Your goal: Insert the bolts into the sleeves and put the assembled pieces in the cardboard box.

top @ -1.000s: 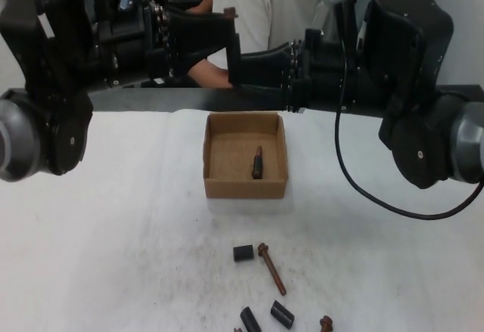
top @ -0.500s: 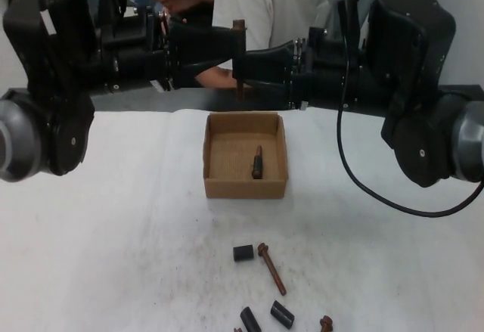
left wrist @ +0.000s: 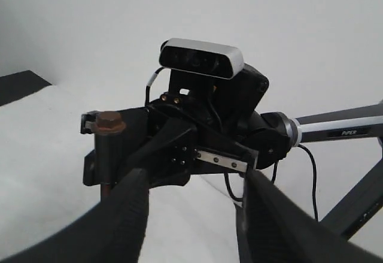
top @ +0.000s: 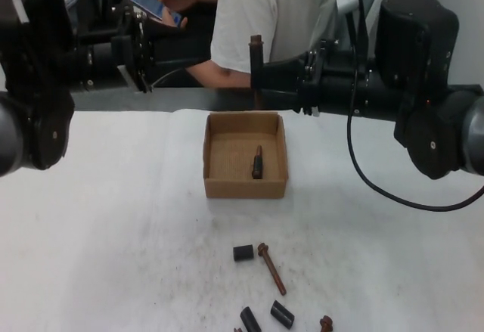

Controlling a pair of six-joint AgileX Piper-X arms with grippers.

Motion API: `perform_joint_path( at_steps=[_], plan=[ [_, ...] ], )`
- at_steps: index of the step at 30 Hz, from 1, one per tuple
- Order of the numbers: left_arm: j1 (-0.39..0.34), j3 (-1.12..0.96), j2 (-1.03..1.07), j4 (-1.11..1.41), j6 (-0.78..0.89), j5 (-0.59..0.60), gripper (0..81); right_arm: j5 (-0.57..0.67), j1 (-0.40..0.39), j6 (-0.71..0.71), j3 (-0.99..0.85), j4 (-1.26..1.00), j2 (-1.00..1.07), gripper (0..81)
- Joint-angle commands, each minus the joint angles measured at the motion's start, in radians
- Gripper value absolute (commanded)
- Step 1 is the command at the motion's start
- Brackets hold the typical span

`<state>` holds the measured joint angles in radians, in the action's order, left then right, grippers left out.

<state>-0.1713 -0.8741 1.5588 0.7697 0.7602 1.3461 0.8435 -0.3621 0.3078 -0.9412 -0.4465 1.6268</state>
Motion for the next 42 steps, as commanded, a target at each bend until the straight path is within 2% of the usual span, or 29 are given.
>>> perform_joint_path(
  at_steps=[1,10,19,21,23,25,29,31,34,36,38,42],
  plan=[
    [0.002,-0.002,-0.018,0.004,0.010,0.017,46.1,-0.015,0.009,-0.041,-0.012,0.023,0.004,0.8],
    [0.002,-0.002,-0.077,0.004,0.012,0.032,46.1,-0.014,0.015,-0.028,-0.027,0.012,0.095,0.8],
    [-0.009,0.004,-0.117,0.004,0.053,0.047,45.9,-0.022,0.023,0.007,-0.190,0.081,0.251,0.8],
    [-0.005,0.027,-0.117,0.004,0.035,0.016,42.7,-0.022,0.026,0.007,-0.227,0.123,0.283,0.8],
    [0.008,0.067,-0.117,-0.009,-0.037,-0.006,34.4,-0.024,0.026,0.002,-0.254,0.154,0.300,0.8],
    [0.024,0.103,-0.117,-0.069,-0.102,-0.034,31.8,-0.034,0.026,-0.024,-0.271,0.189,0.304,0.8],
    [0.065,0.155,-0.117,-0.343,-0.378,-0.169,31.8,-0.037,0.026,-0.032,-0.277,0.203,0.304,0.8],
    [0.077,0.153,-0.117,-0.593,-0.609,-0.316,32.0,-0.032,0.026,-0.026,-0.277,0.203,0.304,0.8],
    [0.078,0.133,-0.117,-0.869,-0.916,-0.624,32.0,-0.029,0.026,-0.016,-0.277,0.203,0.304,0.8],
    [0.068,0.121,-0.117,-0.985,-1.061,-0.769,32.0,-0.029,0.026,-0.016,-0.277,0.203,0.304,0.8],
    [0.060,0.117,-0.117,-1.030,-1.101,-0.848,32.0,-0.029,0.026,-0.016,-0.277,0.205,0.304,0.8],
    [0.048,0.110,-0.117,-1.021,-1.088,-0.871,32.0,-0.045,0.026,-0.048,-0.277,0.255,0.304,0.8]
  ],
)
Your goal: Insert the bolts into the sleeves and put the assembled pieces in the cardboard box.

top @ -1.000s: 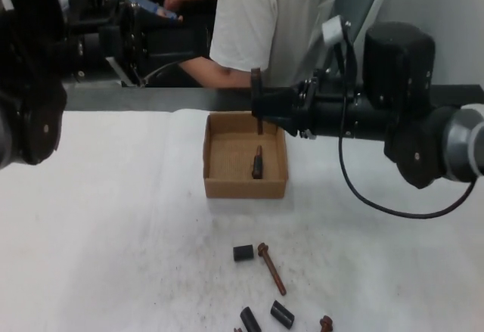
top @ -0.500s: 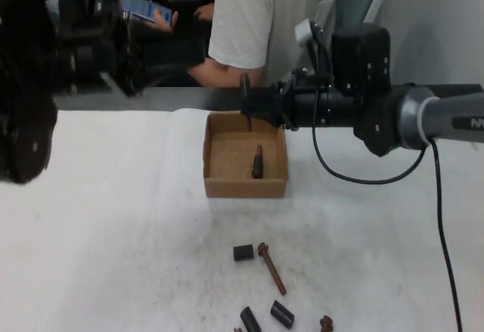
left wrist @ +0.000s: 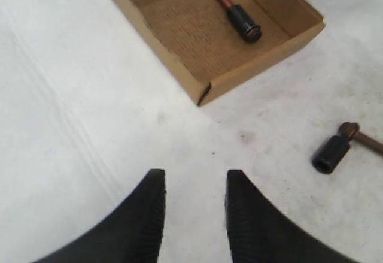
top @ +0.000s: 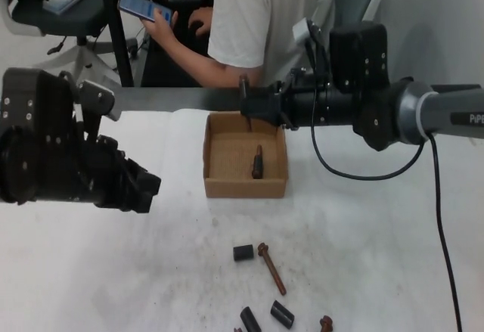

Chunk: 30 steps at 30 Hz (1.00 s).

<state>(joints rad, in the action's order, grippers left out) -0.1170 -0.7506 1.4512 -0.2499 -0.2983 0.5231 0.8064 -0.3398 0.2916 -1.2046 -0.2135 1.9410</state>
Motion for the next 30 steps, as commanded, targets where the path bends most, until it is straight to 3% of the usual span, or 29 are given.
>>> perform_joint_path(
  at_steps=[1,5,18,30],
  plan=[
    [-0.007,-0.019,-0.010,-0.002,-0.026,-0.052,32.0,-0.013,0.004,-0.048,-0.013,0.045,-0.008,0.8],
    [-0.007,-0.040,-0.010,-0.001,0.011,-0.055,32.0,-0.027,0.004,-0.119,-0.013,0.113,-0.008,0.8],
    [-0.007,-0.050,-0.064,-0.008,0.020,-0.039,32.0,-0.049,-0.002,-0.085,-0.041,0.127,0.071,0.8],
    [-0.007,-0.050,-0.079,-0.008,0.022,-0.035,32.0,-0.113,0.001,-0.179,-0.224,0.348,0.147,0.8]
  ],
)
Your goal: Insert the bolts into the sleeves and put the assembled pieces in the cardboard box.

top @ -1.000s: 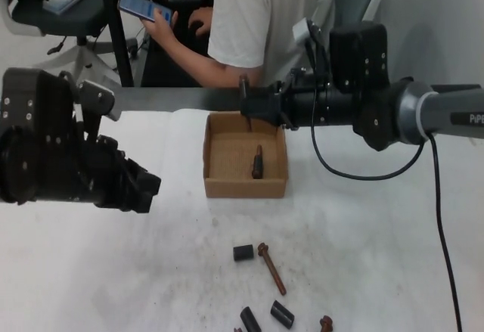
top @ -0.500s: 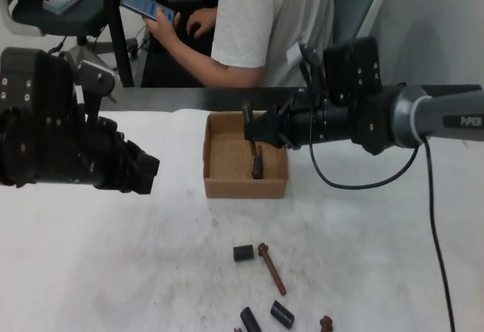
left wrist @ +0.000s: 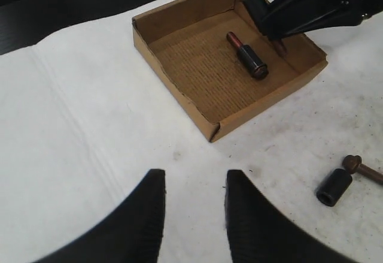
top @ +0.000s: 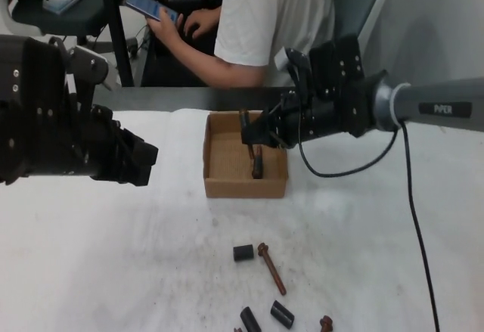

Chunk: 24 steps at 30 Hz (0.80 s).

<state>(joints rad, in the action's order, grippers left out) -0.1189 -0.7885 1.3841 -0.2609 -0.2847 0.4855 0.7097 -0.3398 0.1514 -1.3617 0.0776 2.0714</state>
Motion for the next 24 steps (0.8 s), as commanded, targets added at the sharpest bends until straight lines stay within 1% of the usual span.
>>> perform_joint_path(
  at_steps=[1,3,9,11,18,24],
  plan=[
    [-0.005,-0.012,-0.012,0.003,0.009,0.003,32.0,-0.028,0.001,-0.039,-0.082,0.066,0.022,0.8],
    [-0.005,-0.012,-0.012,0.003,0.009,0.004,32.0,-0.056,0.001,-0.047,-0.110,0.100,0.032,0.8],
    [-0.005,-0.012,-0.012,0.003,0.009,0.006,32.0,-0.092,0.001,-0.151,-0.198,0.282,0.076,0.8],
    [-0.005,-0.012,-0.012,0.003,0.009,0.008,32.0,-0.103,0.001,-0.151,-0.213,0.311,0.088,0.8],
    [-0.005,-0.012,-0.012,0.003,0.009,0.009,32.0,-0.113,-0.005,-0.151,-0.214,0.346,0.096,0.8],
    [-0.005,-0.012,-0.012,0.003,0.014,0.009,32.0,-0.136,-0.035,-0.151,-0.214,0.342,0.098,0.8]
  ],
)
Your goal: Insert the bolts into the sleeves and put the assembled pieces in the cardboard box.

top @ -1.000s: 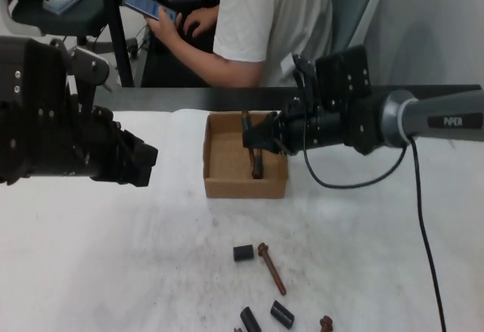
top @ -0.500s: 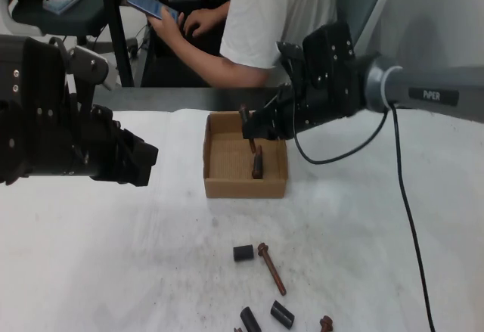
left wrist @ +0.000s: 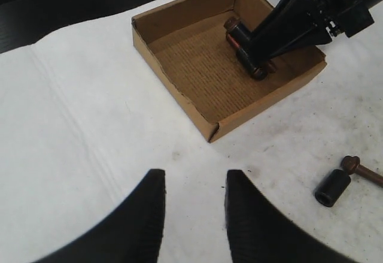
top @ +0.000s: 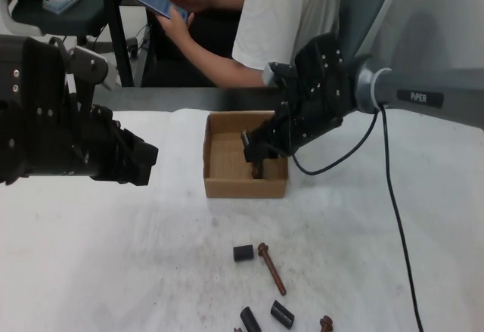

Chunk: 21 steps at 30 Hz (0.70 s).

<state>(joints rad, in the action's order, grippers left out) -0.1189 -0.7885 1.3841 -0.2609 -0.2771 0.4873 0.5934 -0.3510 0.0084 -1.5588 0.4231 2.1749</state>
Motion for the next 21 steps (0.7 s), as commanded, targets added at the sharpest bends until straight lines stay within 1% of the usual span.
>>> perform_joint_path(
  at_steps=[1,5,12,21],
  plan=[
    [-0.005,-0.012,-0.012,0.003,0.017,0.007,32.0,-0.020,-0.026,-0.014,-0.017,0.000,-0.005,0.8],
    [-0.005,-0.012,-0.012,0.003,0.024,0.032,32.0,-0.051,-0.028,-0.025,-0.017,0.024,-0.005,0.8],
    [-0.005,-0.012,-0.012,0.003,0.034,0.034,32.0,-0.054,-0.025,-0.039,-0.017,0.053,-0.005,0.8],
    [-0.005,-0.012,-0.012,0.003,0.037,0.046,32.0,-0.140,-0.031,-0.090,-0.017,0.067,-0.005,0.8]
  ],
)
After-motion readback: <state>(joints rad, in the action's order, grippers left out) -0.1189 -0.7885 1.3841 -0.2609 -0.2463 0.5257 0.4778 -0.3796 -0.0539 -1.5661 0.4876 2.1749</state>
